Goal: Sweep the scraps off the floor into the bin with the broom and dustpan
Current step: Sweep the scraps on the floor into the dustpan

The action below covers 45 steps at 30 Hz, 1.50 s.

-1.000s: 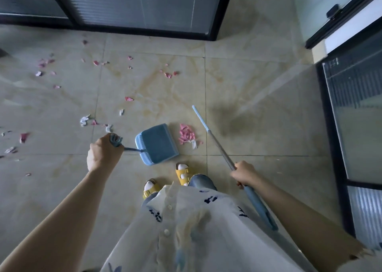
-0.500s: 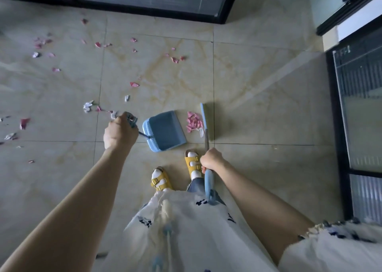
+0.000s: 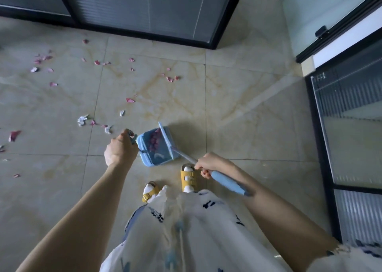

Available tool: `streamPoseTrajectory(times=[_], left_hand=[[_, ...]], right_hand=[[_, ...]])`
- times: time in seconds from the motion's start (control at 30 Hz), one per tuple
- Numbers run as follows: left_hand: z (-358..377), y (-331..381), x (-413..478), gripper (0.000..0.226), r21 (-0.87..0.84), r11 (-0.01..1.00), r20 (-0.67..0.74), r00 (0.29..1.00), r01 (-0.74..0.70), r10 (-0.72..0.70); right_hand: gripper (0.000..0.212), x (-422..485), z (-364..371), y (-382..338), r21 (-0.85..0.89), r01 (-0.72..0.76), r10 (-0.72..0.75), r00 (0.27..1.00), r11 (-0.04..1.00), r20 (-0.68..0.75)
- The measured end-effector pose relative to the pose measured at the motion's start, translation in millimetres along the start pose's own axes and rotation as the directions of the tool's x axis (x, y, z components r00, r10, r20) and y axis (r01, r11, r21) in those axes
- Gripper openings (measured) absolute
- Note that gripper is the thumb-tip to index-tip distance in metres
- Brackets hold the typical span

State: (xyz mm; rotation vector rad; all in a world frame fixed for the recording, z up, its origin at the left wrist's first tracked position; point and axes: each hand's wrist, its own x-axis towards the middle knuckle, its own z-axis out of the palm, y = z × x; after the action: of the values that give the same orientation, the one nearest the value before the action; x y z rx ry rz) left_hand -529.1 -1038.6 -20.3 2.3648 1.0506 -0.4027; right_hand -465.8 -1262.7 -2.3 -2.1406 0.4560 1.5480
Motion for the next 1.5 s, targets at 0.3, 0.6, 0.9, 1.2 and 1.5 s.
streamPoseTrajectory(times=[0.3,0.6,0.9,1.2,1.5], left_hand=[[-16.4,-36.1,-7.1,0.03,-0.042,0.995,-0.007,0.996,0.092,-0.093],[-6.2,-53.7,-12.2,0.031,-0.042,0.988,-0.079,0.985,0.149,-0.152],[-18.4,-60.5,-15.1,0.03,-0.107,0.981,-0.076,0.983,0.16,-0.168],[-26.0,-84.0,-16.7,0.033,-0.182,0.947,-0.11,0.951,0.266,-0.288],[-22.4,-80.4,-10.5,0.033,-0.176,0.938,-0.107,0.942,0.298,-0.319]], right_hand=[[0.018,30.8,-26.7,-17.1,-0.142,0.001,-0.036,0.968,0.99,-0.248],[0.022,34.0,47.8,-33.1,-0.2,0.052,-0.064,0.997,0.978,-0.053],[0.031,-8.6,-8.8,-81.0,-0.024,0.045,-0.044,0.998,0.999,0.037],[0.016,21.9,-8.9,-87.4,-0.283,0.073,-0.128,0.975,0.956,-0.182],[0.03,37.0,61.3,-76.2,-0.204,0.074,-0.074,0.997,0.976,0.009]])
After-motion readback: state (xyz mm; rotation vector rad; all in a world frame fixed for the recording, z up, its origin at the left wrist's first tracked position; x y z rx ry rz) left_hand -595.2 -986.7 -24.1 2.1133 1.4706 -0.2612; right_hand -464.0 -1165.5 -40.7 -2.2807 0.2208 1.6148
